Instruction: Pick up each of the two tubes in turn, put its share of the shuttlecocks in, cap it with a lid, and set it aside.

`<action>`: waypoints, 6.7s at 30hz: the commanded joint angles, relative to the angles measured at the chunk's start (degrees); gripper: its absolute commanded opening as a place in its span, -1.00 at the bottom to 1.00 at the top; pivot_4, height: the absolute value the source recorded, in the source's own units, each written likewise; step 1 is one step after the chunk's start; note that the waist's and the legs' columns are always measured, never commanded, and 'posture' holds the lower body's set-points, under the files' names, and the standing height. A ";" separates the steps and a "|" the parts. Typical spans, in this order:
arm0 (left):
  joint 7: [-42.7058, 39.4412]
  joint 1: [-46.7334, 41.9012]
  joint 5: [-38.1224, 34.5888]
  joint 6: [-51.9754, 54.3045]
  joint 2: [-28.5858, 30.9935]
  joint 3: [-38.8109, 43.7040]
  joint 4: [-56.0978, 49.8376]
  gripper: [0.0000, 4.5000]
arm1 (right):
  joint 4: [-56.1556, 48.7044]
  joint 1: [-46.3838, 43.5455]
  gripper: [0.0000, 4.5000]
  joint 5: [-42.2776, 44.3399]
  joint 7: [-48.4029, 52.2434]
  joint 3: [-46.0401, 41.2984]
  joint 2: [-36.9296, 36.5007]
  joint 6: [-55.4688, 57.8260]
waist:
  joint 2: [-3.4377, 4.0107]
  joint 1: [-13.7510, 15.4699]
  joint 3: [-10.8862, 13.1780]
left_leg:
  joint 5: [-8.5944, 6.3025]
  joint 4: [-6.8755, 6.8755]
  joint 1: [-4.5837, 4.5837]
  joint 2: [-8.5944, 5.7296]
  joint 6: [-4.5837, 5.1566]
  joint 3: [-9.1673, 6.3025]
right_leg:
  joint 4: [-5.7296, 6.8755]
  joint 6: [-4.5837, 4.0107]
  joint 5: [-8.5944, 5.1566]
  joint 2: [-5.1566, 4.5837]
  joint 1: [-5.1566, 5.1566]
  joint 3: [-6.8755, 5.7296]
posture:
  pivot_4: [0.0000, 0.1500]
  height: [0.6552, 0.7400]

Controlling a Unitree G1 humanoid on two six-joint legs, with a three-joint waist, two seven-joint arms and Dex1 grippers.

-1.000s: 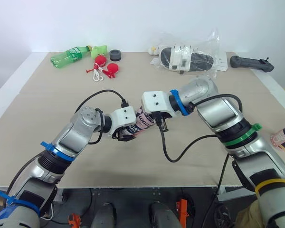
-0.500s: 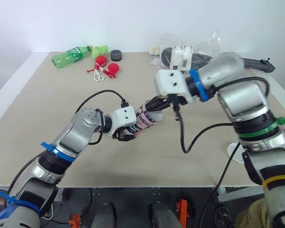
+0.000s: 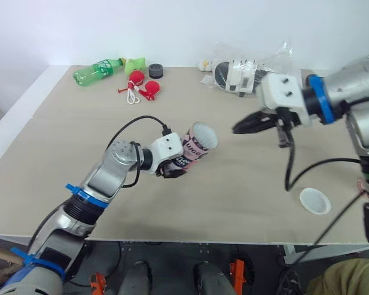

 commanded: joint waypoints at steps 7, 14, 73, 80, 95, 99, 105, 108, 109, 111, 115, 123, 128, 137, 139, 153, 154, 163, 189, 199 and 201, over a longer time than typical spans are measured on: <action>7.81 6.46 -7.44 -13.53 -13.92 6.35 1.22 0.45 | 7.77 12.02 0.38 -3.71 4.12 -0.64 -14.46 -8.77 | 0.05 -0.27 0.01 | -0.05 -0.04 0.02 -0.13 0.01 0.10 | -0.02 -0.05 0.00 -0.16 0.00 0.07 | 1.00 1.00; 8.02 12.28 -6.82 -20.62 -17.64 3.91 7.18 0.45 | 15.19 16.32 0.94 -6.77 4.09 0.72 -14.91 -12.69 | 0.12 -0.65 -0.02 | 0.00 0.01 0.35 -0.14 -0.03 0.19 | -0.01 0.30 0.00 -0.15 0.25 0.18 | 1.00 1.00; 9.03 11.50 -0.61 -26.56 -16.37 -0.35 18.49 0.45 | 15.81 -27.13 -0.97 7.14 4.12 12.20 11.63 -9.63 | 0.51 -1.27 -0.10 | 0.03 0.05 0.40 -0.58 -0.06 -0.19 | -0.05 0.37 0.17 -0.31 0.40 0.32 | 1.00 1.00; 10.08 12.15 -0.31 -25.20 -15.78 -0.24 17.23 0.45 | 18.40 -27.86 -0.97 8.13 4.12 20.07 11.57 -13.60 | 0.51 -0.95 -0.10 | 0.03 -0.03 0.37 -0.56 -0.05 -0.20 | -0.03 0.38 0.14 -0.27 0.28 0.32 | 1.00 1.00; 10.92 12.68 -0.07 -24.66 -15.90 -0.95 16.70 0.45 | 19.74 -30.99 -0.97 12.45 4.12 27.30 8.87 -15.86 | 0.51 -0.95 -0.10 | 0.04 -0.04 0.42 -0.49 -0.04 -0.17 | -0.03 0.39 0.13 -0.21 0.28 0.33 | 1.00 1.00; 10.82 12.63 -0.04 -24.80 -15.99 -1.02 16.98 0.45 | 18.46 -32.29 -0.97 13.94 4.12 27.41 7.59 -15.80 | 0.51 -0.95 -0.10 | 0.04 -0.03 0.42 -0.49 -0.04 -0.17 | -0.03 0.39 0.12 -0.22 0.29 0.33 | 1.00 1.00; 10.79 12.41 0.08 -25.07 -16.15 -1.07 17.44 0.45 | 16.75 -31.20 -0.97 14.12 4.12 28.64 6.41 -16.17 | 0.51 -0.96 -0.10 | 0.04 -0.03 0.42 -0.49 -0.04 -0.17 | -0.03 0.40 0.12 -0.22 0.28 0.33 | 1.00 1.00; 10.84 12.34 0.15 -25.14 -16.19 -1.11 17.51 0.45 | 17.65 -30.44 -0.97 13.04 4.12 29.03 6.71 -16.84 | 0.51 -0.94 -0.10 | 0.04 -0.02 0.42 -0.49 -0.04 -0.17 | -0.03 0.40 0.13 -0.22 0.29 0.33 | 1.00 1.00; 10.87 12.30 0.18 -25.16 -16.22 -1.11 17.58 0.45 | 18.04 -30.33 -0.97 12.80 4.12 29.04 6.90 -17.02 | 0.51 -0.94 -0.10 | 0.04 -0.02 0.42 -0.49 -0.04 -0.17 | -0.03 0.40 0.13 -0.22 0.29 0.33 | 1.00 1.00; 10.91 12.27 0.20 -25.17 -16.24 -1.11 17.60 0.45 | 18.74 -30.13 -0.97 12.30 4.12 29.01 7.31 -17.42 | 0.51 -0.93 -0.10 | 0.04 -0.02 0.42 -0.50 -0.04 -0.16 | -0.03 0.40 0.13 -0.22 0.29 0.33 | 1.00 1.00; 11.02 12.31 0.26 -25.15 -16.25 -1.10 17.50 0.45 | 19.32 -29.59 -0.97 11.90 4.12 28.88 8.05 -18.11 | 0.51 -0.92 -0.10 | 0.04 -0.02 0.42 -0.50 -0.04 -0.17 | -0.03 0.40 0.13 -0.22 0.29 0.33 | 1.00 1.00; 11.31 12.14 0.29 -25.32 -16.45 -0.93 17.82 0.45 | 19.86 -28.92 -0.97 10.94 4.12 29.24 8.74 -19.10 | 0.51 -0.89 -0.10 | 0.04 -0.01 0.42 -0.50 -0.04 -0.17 | -0.03 0.41 0.14 -0.22 0.30 0.33 | 1.00 1.00; 11.38 12.06 0.24 -25.44 -16.54 -0.86 17.87 0.45 | 20.40 -29.44 -0.97 10.30 4.12 28.72 9.55 -19.42 | 0.51 -0.89 -0.10 | 0.04 0.00 0.43 -0.50 -0.04 -0.17 | -0.03 0.40 0.15 -0.22 0.30 0.33 | 1.00 1.00; 11.61 11.91 0.29 -25.69 -16.84 -0.78 18.28 0.45 | 20.32 -29.59 -0.97 10.17 4.12 28.40 9.87 -19.70 | 0.51 -0.88 -0.10 | 0.05 0.01 0.43 -0.50 -0.03 -0.16 | -0.03 0.42 0.17 -0.22 0.31 0.33 | 1.00 1.00; 11.62 11.88 0.28 -25.77 -16.88 -0.76 18.39 0.45 | 20.15 -29.69 -0.97 10.32 4.12 28.23 9.95 -19.54 | 0.51 -0.88 -0.10 | 0.05 0.02 0.43 -0.50 -0.03 -0.16 | -0.03 0.42 0.17 -0.23 0.31 0.33 | 1.00 1.00; 11.82 11.77 0.31 -25.81 -17.10 -0.76 18.57 0.45 | 20.40 -28.95 -0.97 8.52 4.12 30.35 8.62 -21.97 | 0.51 -0.87 -0.10 | 0.05 0.02 0.43 -0.50 -0.03 -0.16 | -0.03 0.42 0.16 -0.23 0.30 0.33 | 1.00 1.00; 11.81 11.78 0.33 -25.81 -17.11 -0.76 18.57 0.45 | 20.36 -28.87 -0.97 8.46 4.12 30.39 8.61 -22.07 | 0.51 -0.87 -0.10 | 0.05 0.02 0.43 -0.50 -0.03 -0.16 | -0.03 0.42 0.16 -0.23 0.30 0.33 | 1.00 1.00; 11.83 12.10 0.32 -25.77 -16.92 -0.80 18.11 0.45 | 19.13 -27.17 -0.97 6.90 4.12 30.81 8.37 -23.53 | 0.51 -0.86 -0.10 | 0.05 0.01 0.43 -0.50 -0.03 -0.17 | -0.03 0.42 0.15 -0.23 0.31 0.33 | 1.00 1.00; 11.39 12.03 0.13 -25.50 -16.67 -0.86 18.09 0.45 | 14.23 -28.17 -0.67 12.29 4.12 24.61 6.07 -16.73 | 0.50 -0.74 -0.11 | 0.04 -0.01 0.45 -0.50 -0.03 -0.16 | -0.03 0.40 0.13 -0.23 0.32 0.33 | 1.00 1.00; 11.17 11.74 0.23 -25.77 -16.66 -1.02 18.38 0.45 | 8.53 -22.96 -0.99 13.15 4.12 25.29 5.71 -12.41 | 0.49 -0.74 -0.11 | 0.04 -0.01 0.45 -0.50 -0.03 -0.16 | -0.03 0.40 0.13 -0.23 0.30 0.33 | 1.00 1.00; 11.15 11.68 0.29 -25.81 -16.68 -1.05 18.46 0.45 | 8.31 -22.09 -0.99 12.75 4.12 25.06 6.68 -11.76 | 0.49 -0.74 -0.11 | 0.04 -0.01 0.45 -0.50 -0.03 -0.16 | -0.03 0.40 0.13 -0.23 0.30 0.33 | 1.00 1.00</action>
